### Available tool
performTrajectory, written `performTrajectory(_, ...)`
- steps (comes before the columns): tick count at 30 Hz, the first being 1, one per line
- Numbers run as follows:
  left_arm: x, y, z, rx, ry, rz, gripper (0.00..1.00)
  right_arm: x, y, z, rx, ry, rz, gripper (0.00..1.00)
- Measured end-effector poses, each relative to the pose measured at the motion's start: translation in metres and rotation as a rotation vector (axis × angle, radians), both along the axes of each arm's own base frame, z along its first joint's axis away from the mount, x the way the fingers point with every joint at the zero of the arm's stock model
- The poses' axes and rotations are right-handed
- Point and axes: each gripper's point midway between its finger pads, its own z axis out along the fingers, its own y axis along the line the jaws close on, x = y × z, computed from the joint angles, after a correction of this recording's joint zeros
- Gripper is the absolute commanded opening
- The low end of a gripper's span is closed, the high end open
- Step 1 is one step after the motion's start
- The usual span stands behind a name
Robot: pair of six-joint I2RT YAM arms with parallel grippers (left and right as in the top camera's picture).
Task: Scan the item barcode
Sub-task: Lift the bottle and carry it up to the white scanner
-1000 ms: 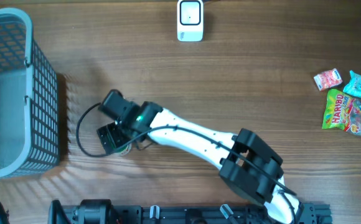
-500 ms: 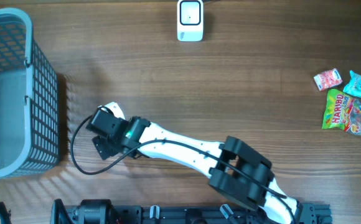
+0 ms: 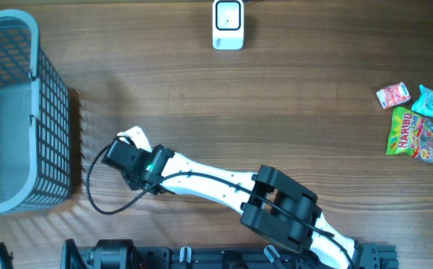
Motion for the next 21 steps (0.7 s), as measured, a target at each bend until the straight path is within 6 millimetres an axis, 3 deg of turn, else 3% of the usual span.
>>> performTrajectory(8, 0.000, 0.000, 0.000, 0.000, 0.000, 0.000, 1.00, 0.011, -0.029, -0.002, -0.098, 0.009, -0.046, 0.66)
performTrajectory(15, 0.000, 0.000, -0.002, 0.000, 0.008, 0.000, 1.00, 0.061, -0.113, 0.000, -0.259, 0.062, -0.229, 0.63)
performTrajectory(18, 0.003, -0.005, -0.009, 0.007, 0.039, -0.028, 1.00, 0.096, -0.163, 0.000, -0.298, 0.107, -0.361, 0.58)
performTrajectory(19, 0.004, -0.008, -0.012, 0.011, 0.048, -0.048, 1.00, 0.099, -0.169, 0.000, -0.303, 0.113, -0.374, 0.56)
performTrajectory(20, 0.007, -0.012, -0.014, 0.015, 0.055, -0.067, 1.00, 0.117, -0.198, 0.000, -0.319, 0.137, -0.448, 0.55)
performTrajectory(21, 0.010, -0.015, -0.017, 0.018, 0.066, -0.083, 1.00, 0.122, -0.209, -0.001, -0.320, 0.153, -0.475, 0.55)
